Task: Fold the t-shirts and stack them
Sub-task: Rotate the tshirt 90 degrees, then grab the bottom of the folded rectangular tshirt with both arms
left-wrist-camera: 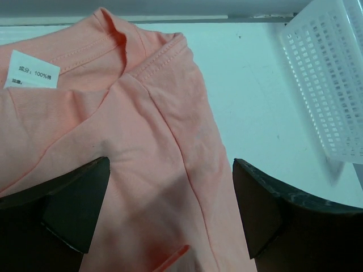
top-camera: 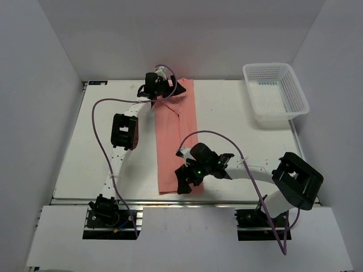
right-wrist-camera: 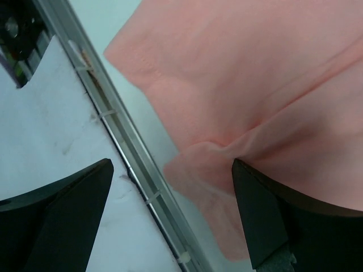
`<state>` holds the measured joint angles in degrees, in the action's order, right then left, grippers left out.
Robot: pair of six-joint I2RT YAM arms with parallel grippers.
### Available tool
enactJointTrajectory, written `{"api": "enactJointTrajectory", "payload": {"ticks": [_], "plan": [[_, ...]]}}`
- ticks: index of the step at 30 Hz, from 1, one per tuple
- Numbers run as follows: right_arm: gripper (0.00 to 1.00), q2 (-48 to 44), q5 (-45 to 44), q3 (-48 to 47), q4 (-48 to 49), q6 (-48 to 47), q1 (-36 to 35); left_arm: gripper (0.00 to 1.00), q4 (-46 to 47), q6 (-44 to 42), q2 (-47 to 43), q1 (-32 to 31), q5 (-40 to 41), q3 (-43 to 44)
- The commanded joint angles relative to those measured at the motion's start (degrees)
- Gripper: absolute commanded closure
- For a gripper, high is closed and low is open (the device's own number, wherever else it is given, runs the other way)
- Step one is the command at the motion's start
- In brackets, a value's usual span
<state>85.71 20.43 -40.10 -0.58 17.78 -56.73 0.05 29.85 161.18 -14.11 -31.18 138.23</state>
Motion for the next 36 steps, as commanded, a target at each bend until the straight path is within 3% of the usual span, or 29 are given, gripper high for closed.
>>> {"api": "enactJointTrajectory", "payload": {"ticks": [1, 4, 14, 22, 23, 24, 26, 28, 36], "plan": [[0.09, -1.1, 5.1, -3.7, -5.4, -3.4, -0.8, 0.0, -3.6, -2.1, -1.7, -0.2, 0.2, -4.2], [0.09, -2.7, 3.0, -6.7, -6.7, -3.3, -0.1, 0.0, -6.9, -8.3, -4.6, -0.8, 0.8, -2.5], [0.09, -11.1, -16.9, -9.4, -13.6, 2.9, 0.0, 0.0, -20.4, -20.9, -23.9, -4.3, 20.4, -8.1], [0.09, -14.1, -47.6, -11.0, -27.9, 14.3, 1.7, 0.0, -34.9, -23.4, -23.2, -6.7, 29.4, -3.8], [0.09, -14.2, -50.8, -11.3, -33.2, 18.8, 2.0, 0.0, -35.6, -22.6, -23.2, -7.5, 32.6, -5.5], [0.09, -14.6, -60.8, -12.4, -42.0, 24.4, 2.3, 0.0, -36.4, -22.6, -23.2, -8.6, 33.8, -7.3], [0.09, -15.0, -67.2, -12.8, -46.6, 33.2, 3.0, 0.0, -36.4, -22.6, -23.2, -9.1, 35.7, -8.9], [0.09, -15.7, -69.5, -12.4, -50.4, 35.2, 3.9, 0.0, -37.0, -22.0, -21.9, -10.0, 38.0, -8.9], [0.09, -16.7, -68.7, -10.3, -48.6, 32.4, 5.5, 0.0, -36.6, -22.0, -18.4, -12.2, 43.3, -6.1]]}}
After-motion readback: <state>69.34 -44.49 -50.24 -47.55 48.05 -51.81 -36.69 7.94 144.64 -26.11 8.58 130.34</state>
